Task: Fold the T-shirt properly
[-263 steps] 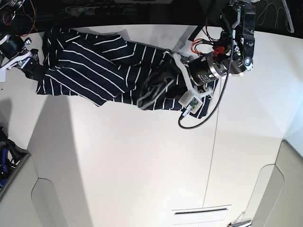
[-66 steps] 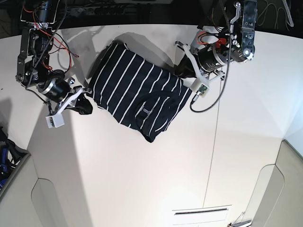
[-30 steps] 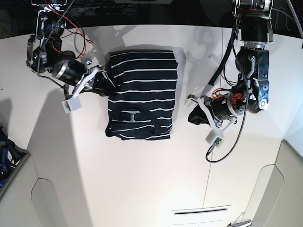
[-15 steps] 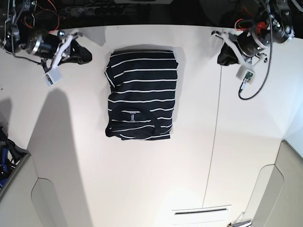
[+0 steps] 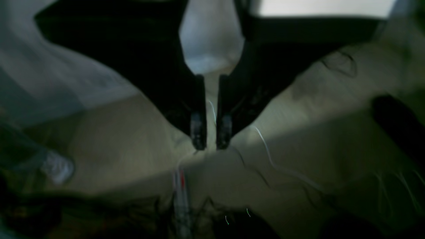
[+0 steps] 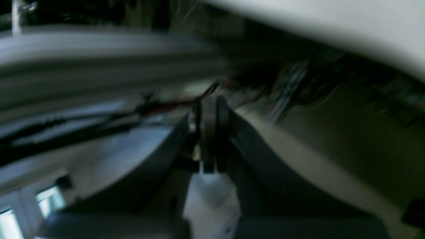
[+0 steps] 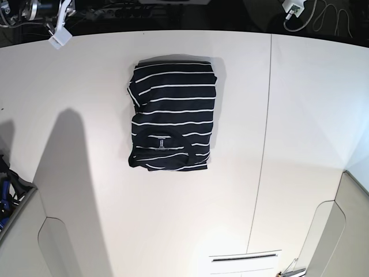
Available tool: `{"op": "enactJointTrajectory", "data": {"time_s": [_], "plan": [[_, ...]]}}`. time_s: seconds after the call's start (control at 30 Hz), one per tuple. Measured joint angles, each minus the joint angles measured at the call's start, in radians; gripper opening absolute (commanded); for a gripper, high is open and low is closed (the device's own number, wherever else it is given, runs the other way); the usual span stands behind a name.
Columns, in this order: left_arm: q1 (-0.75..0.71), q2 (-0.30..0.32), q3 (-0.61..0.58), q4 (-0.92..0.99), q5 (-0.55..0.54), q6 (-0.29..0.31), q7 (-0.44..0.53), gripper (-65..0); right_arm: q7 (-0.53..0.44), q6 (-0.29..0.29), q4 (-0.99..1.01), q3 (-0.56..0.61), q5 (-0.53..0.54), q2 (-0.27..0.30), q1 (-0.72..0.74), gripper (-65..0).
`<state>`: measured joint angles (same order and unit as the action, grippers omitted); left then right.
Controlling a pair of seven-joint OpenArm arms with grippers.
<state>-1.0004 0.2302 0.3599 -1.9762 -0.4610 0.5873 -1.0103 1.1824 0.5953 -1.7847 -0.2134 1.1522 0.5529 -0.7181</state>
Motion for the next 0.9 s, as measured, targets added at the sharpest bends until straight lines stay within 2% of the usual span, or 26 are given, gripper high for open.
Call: {"op": "enactJointTrajectory", "data": {"time_s": [0.17, 0.3, 0.33, 0.4, 0.43, 0.5, 0.63, 0.7, 0.8, 0.9], "plan": [[-0.008, 0.003, -0.034, 0.117, -0.004, -0.001, 0.046, -58.8, -0.004, 0.0, 0.097, 0.006, -0.031, -0.002, -0.091, -65.0], [-0.008, 0.029, -0.111, 0.283, 0.063, -0.003, 0.178, -58.7, -0.005, 0.0, 0.202, 0.065, -0.109, -0.002, -0.1, -65.0], [-0.008, 0.044, -0.138, 0.326, 0.084, -0.003, 0.229, -58.7, -0.023, -0.004, 0.231, 0.087, -0.123, -0.002, -0.097, -65.0], [0.018, 0.065, -0.192, 0.422, 0.135, -0.005, 0.267, -58.7, -0.069, -0.017, 0.29, 0.138, -0.185, -0.002, -0.084, -65.0], [0.043, 0.066, -0.219, 0.475, 0.16, -0.02, 0.263, -58.7, -0.085, -0.022, 0.321, 0.167, -0.227, -0.002, -0.075, -65.0], [0.1, 0.063, -0.278, 0.577, 0.192, -0.092, 0.257, -58.8, -0.099, -0.028, 0.386, 0.229, -0.303, -0.002, -0.048, -65.0], [0.223, 0.058, -0.403, 0.76, 0.253, -0.177, 0.255, -58.7, -0.109, -0.056, 0.513, 0.348, -0.344, -0.008, 0.02, -65.0], [0.28, 0.058, -0.464, 0.858, 0.272, -0.209, 0.251, -58.8, -0.109, -0.054, 0.568, 0.385, -0.383, -0.033, 0.05, -65.0], [0.361, 0.058, -0.545, 1.015, 0.293, -0.229, 0.249, -58.8, -0.113, -0.063, 0.65, 0.421, -0.459, -0.099, 0.095, -65.0], [0.442, 0.051, -0.617, 1.145, 0.294, -0.239, 0.249, -58.7, -0.115, -0.14, 0.739, 0.441, -0.566, -0.169, 0.148, -65.0]]}}
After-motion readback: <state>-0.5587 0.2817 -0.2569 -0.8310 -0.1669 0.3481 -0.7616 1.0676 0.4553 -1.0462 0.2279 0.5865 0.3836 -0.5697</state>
